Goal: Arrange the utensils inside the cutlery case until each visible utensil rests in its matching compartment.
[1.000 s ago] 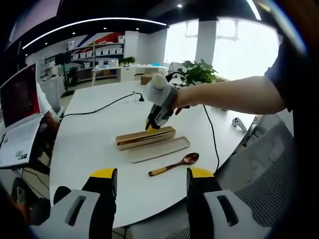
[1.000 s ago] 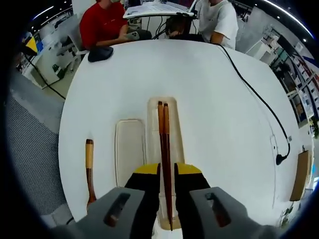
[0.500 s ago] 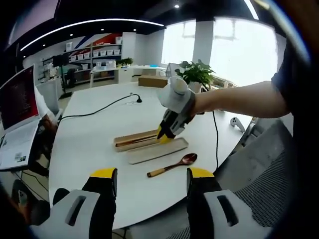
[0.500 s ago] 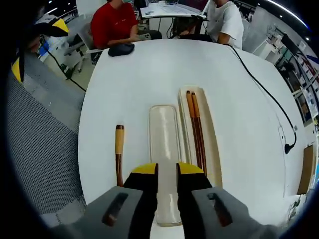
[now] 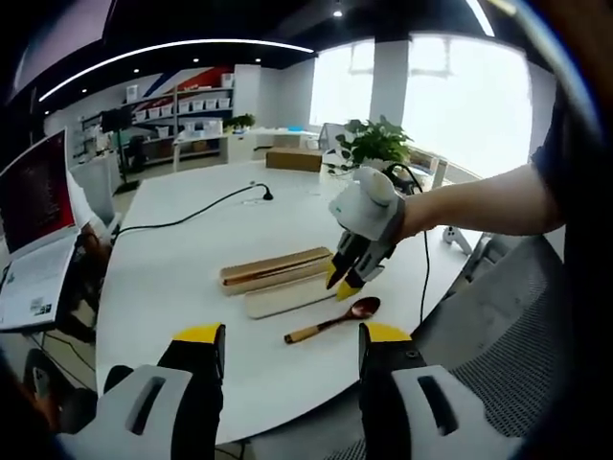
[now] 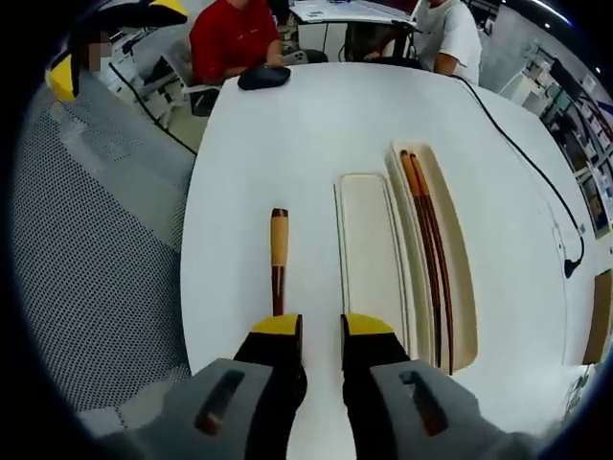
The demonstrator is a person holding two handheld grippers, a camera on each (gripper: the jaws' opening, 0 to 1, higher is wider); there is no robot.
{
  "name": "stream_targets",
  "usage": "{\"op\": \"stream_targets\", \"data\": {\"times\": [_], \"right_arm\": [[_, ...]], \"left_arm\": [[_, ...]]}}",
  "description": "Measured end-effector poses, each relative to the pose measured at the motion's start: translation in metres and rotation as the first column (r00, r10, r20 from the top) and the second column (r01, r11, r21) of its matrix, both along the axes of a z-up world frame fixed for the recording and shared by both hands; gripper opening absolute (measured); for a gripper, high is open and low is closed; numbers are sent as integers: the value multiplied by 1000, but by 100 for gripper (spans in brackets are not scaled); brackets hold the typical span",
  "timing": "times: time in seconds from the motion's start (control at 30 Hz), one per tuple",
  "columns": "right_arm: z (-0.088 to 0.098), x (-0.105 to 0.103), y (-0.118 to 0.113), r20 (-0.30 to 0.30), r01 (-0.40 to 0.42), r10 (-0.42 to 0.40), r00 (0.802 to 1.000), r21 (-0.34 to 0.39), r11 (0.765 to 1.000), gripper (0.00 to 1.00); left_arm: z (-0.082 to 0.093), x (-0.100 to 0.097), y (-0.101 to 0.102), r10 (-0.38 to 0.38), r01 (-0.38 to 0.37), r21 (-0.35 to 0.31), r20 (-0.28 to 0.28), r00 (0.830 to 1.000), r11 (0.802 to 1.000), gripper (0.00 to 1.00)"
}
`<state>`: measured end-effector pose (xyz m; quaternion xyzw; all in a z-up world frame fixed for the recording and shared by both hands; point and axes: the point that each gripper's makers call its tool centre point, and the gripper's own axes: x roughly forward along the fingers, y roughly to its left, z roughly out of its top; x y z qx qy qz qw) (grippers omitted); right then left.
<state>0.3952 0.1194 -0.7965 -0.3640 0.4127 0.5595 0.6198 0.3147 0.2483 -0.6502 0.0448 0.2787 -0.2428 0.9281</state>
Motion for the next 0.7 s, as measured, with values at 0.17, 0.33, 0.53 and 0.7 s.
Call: {"op": "stream_targets", "data": {"times": [0.17,0.33,0.53,0.7], "right_arm": [[-4,-6,-1,-11,0,0,1000,2,1000,13],[-6,-13,-1,-32,8,-8,999,9,1000,13],[-14,-21,6,-50,-4,4,999,11,1000,13],[-23,-25,9,-61,-12,13,998,4,1000,13]], "left_arm": [[0,0,0,0,0,0,2,1000,1000,58],[0,0,0,3,-3,1,3,1000,1000,58],[0,0,0,0,0,4,0,1000,1000,58],[0,0,0,3,-3,4,1,1000,1000,57]]}}
